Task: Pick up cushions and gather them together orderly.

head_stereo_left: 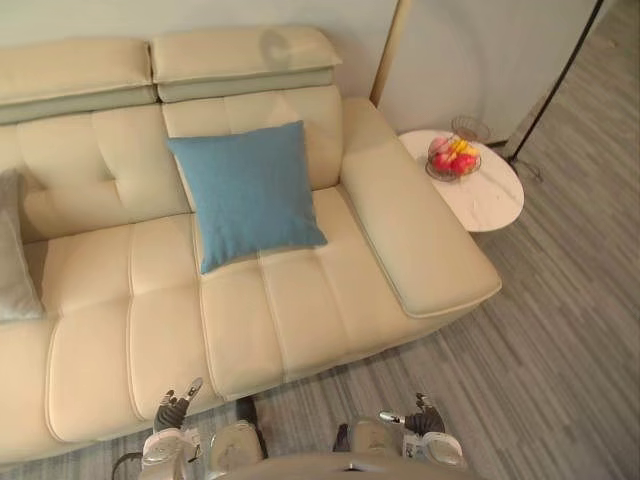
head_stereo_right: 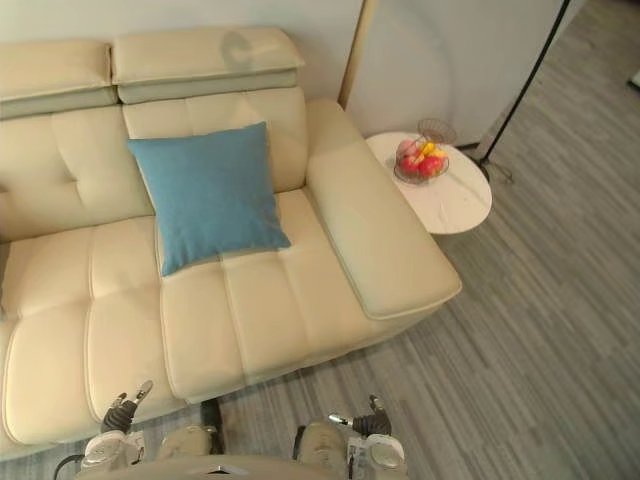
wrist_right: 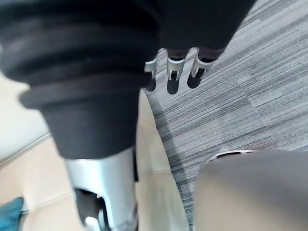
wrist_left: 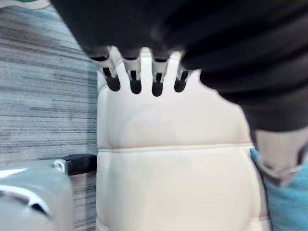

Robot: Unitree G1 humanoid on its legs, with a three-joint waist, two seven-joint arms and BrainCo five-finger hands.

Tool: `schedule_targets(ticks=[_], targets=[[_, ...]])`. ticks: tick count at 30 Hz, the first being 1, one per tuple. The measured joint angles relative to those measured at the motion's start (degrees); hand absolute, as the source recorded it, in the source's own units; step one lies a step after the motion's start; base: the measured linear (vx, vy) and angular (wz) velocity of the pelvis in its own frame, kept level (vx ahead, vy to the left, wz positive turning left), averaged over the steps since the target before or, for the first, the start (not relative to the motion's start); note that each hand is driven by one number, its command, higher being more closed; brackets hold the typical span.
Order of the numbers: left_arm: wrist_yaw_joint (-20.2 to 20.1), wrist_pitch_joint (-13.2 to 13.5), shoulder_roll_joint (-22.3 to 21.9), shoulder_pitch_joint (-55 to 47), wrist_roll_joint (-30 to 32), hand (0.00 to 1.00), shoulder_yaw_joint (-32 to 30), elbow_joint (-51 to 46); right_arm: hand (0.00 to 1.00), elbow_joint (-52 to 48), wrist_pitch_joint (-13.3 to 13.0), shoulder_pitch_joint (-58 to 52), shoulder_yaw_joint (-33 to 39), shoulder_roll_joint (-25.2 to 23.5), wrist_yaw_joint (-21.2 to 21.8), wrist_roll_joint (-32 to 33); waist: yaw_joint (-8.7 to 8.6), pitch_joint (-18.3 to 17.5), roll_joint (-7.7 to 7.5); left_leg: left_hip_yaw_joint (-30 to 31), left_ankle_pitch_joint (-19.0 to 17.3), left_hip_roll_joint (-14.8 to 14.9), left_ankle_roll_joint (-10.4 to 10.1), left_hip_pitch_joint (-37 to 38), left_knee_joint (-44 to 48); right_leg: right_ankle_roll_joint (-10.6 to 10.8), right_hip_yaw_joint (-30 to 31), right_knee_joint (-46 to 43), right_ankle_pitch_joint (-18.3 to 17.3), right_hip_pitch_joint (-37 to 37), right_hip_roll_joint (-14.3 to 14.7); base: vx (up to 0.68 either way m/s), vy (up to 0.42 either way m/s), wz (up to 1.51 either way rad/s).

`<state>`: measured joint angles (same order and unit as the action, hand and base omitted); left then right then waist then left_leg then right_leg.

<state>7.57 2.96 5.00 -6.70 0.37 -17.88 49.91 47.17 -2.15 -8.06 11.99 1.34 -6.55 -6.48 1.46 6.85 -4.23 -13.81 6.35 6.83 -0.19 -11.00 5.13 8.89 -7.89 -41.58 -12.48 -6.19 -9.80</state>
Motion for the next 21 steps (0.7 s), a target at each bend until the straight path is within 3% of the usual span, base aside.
schedule_targets(ticks=[2, 3, 4, 6, 7, 8, 9, 10, 11, 12, 14, 15, 16, 17, 18, 19, 21], targets=[[0.25, -0.05, 0.05, 0.04, -0.14, 0.0, -0.04, 0.2, 0.0, 1.34, 0.03, 1.37, -0.05, -0.18, -0.04, -0.01, 0.94, -0.23, -0.48, 0.66, 2.5, 0.3, -0.97, -2.13, -0.02, 0.91, 1.32, 3.41, -1.58, 2.54, 0.27, -0.22, -0.16, 0.21], [0.44, -0.28, -0.67, -0.18, -0.21, 0.0, -0.02, 0.6, 0.0, 1.34, 0.15, 2.39, -0.05, 0.29, -0.17, -0.02, 1.73, -0.15, -0.15, 0.23, 4.11, 1.04, -1.51, -2.76, -0.64, 0.97, 1.35, 7.49, -2.67, 3.25, 2.2, -0.36, -0.185, -0.25], [0.47, -0.43, -2.84, -1.06, -0.43, 0.0, 0.03, 0.55, 0.0, 1.09, 0.13, 2.94, -0.03, 1.15, -0.41, -0.02, 2.78, -0.23, 2.21, -0.46, 4.58, 2.76, -1.59, -3.15, -1.9, -0.82, 1.18, 13.33, -3.96, 4.98, 4.29, -0.26, -0.112, -0.34], [1.0, -0.46, -3.0, -2.3, -0.96, 0.0, 0.26, 0.71, 0.0, 1.06, 0.17, 3.42, -0.1, 1.43, -0.99, 0.02, 3.49, -0.21, 2.95, -0.65, 6.04, 3.04, -2.22, -4.3, -2.41, -2.82, 0.92, 19.05, -6.99, 6.85, 5.3, -0.3, -0.171, -0.19], [1.3, -0.48, -3.13, -2.35, -1.48, 0.0, 0.64, 1.47, 0.0, 1.1, 0.19, 3.91, -0.06, 1.62, -1.58, 0.08, 3.39, 0.55, 4.23, -0.07, 6.67, 3.49, -2.72, -5.36, -2.43, -4.78, 0.78, 23.43, -8.14, 8.46, 6.45, -0.35, -0.195, 0.24], [1.56, -0.54, -3.56, -1.9, -1.69, 0.0, 1.79, 2.23, 0.0, 1.03, 0.2, 4.24, -0.01, 1.95, -1.83, 0.4, 2.9, 1.37, 6.37, 0.9, 6.33, 4.81, -3.14, -5.47, -2.71, -5.32, -0.51, 25.12, -6.23, 9.45, 8.23, -0.37, -0.115, 0.36], [1.68, -0.53, -3.65, -2.04, -1.95, 0.0, 2.6, 2.33, 0.0, 1.11, 0.26, 3.92, -0.05, 1.97, -2.01, 0.55, 3.03, 1.62, 6.94, 1.46, 5.95, 5.23, -3.66, -5.41, -3.29, -5.66, -0.82, 25.93, -5.46, 9.78, 9.1, -0.34, -0.04, 0.4], [1.79, -0.53, -3.91, -2.65, -2.03, 0.0, 3.08, 2.38, 0.0, 1.1, 0.56, 3.45, -0.01, 1.69, -2.32, 0.61, 3.21, 1.74, 8.01, 1.67, 4.35, 6.06, -5.68, -5.31, -3.93, -6.3, -1.75, 26.43, -4.46, 10.11, 10.11, -0.36, -0.011, 0.33], [2.04, -0.54, -3.96, -3.08, -2.03, 0.0, 3.43, 2.37, 0.0, 1.11, 0.97, 3.45, -0.01, 1.56, -2.34, 0.62, 3.03, 1.86, 7.82, 1.5, 1.21, 6.14, -9.52, -5.43, -4.17, -6.81, -2.66, 26.54, -3.71, 9.95, 10.06, -0.27, 0.02, 0.32], [2.05, -0.53, -4.02, -3.07, -2.03, 0.0, 3.44, 2.28, 0.0, 1.1, 0.99, 3.37, 0.06, 1.58, -2.36, 0.62, 2.78, 2.06, 6.75, 0.84, 0.02, 6.15, -10.8, -5.62, -4.45, -7.49, -3.47, 26.75, -3.15, 9.53, 9.2, -0.25, 0.073, 0.24], [2.06, -0.58, -3.24, -2.84, -2.02, 0.0, 3.3, 2.47, 0.0, 1.12, 1.05, 3.22, 0.94, 1.55, -2.47, 0.61, 2.86, 1.88, 5.35, 1.17, 1.94, 3.6, -7.42, -6.42, -0.46, -8.02, -4.64, 26.79, -1.41, 7.46, 6.34, -0.2, 0.09, 0.21], [2.07, -0.58, -3.13, -2.85, -2.03, 0.0, 3.2, 2.42, 0.0, 1.17, 1.26, 3.34, 1.93, 1.87, -2.46, 0.59, 2.72, 1.72, 4.38, 1.49, 0.59, 1.55, -5.37, -6.66, 7.4, -7.39, -4.87, 26.66, -0.65, 6.41, 4.12, -0.19, 0.085, 0.23], [2.1, -0.58, -3.15, -2.87, -2.02, 0.0, 2.94, 2.42, 0.0, 1.14, 1.33, 3.01, 2.04, 2.18, -2.44, 0.59, 2.51, 1.83, 4.16, 1.54, -2.71, 0.88, -3.82, -6.03, 13.93, -6.79, -4.74, 26.69, 0.04, 5.89, 3.06, -0.2, 0.108, 0.18], [2.14, -0.57, -3.31, -2.91, -2.02, 0.0, 2.63, 2.42, 0.0, 1.13, 1.37, 2.37, 2.21, 2.17, -2.43, 0.59, 2.26, 1.79, 4.27, 1.68, -8.45, 1.19, -2.66, -5.15, 18.2, -6.15, -4.64, 26.78, 0.71, 5.29, 2.46, -0.19, 0.164, 0.07], [2.12, -0.59, -3.4, -3.01, -2.0, 0.0, 2.12, 2.49, 0.0, 1.15, 1.39, 2.21, 2.42, 1.75, -2.37, 0.59, 2.14, 1.65, 4.57, 1.75, -12.78, 2.4, -3.08, -4.29, 20.84, -5.67, -4.5, 26.52, 1.3, 4.6, 2.36, -0.17, 0.218, -0.06], [2.04, -0.64, -3.47, -3.31, -1.97, 0.0, 1.7, 2.64, 0.0, 1.28, 1.41, 2.15, 2.98, 1.52, -2.34, 0.57, 2.16, 1.46, 5.33, 2.05, -14.28, 2.66, -3.06, -3.82, 20.52, -4.83, -4.12, 26.23, 1.87, 4.31, 2.62, -0.16, 0.226, -0.14], [2.04, -0.72, -3.02, -3.43, -1.82, 0.0, 1.06, 2.65, 0.0, 2.87, 1.79, 2.35, 3.09, -0.34, -2.1, 0.57, 2.07, 1.49, 3.73, 1.3, -12.59, -0.02, -1.83, -1.85, 16.17, -4.47, -3.06, 27.94, 2.95, 4.64, 1.91, -0.13, 0.152, -0.05]])
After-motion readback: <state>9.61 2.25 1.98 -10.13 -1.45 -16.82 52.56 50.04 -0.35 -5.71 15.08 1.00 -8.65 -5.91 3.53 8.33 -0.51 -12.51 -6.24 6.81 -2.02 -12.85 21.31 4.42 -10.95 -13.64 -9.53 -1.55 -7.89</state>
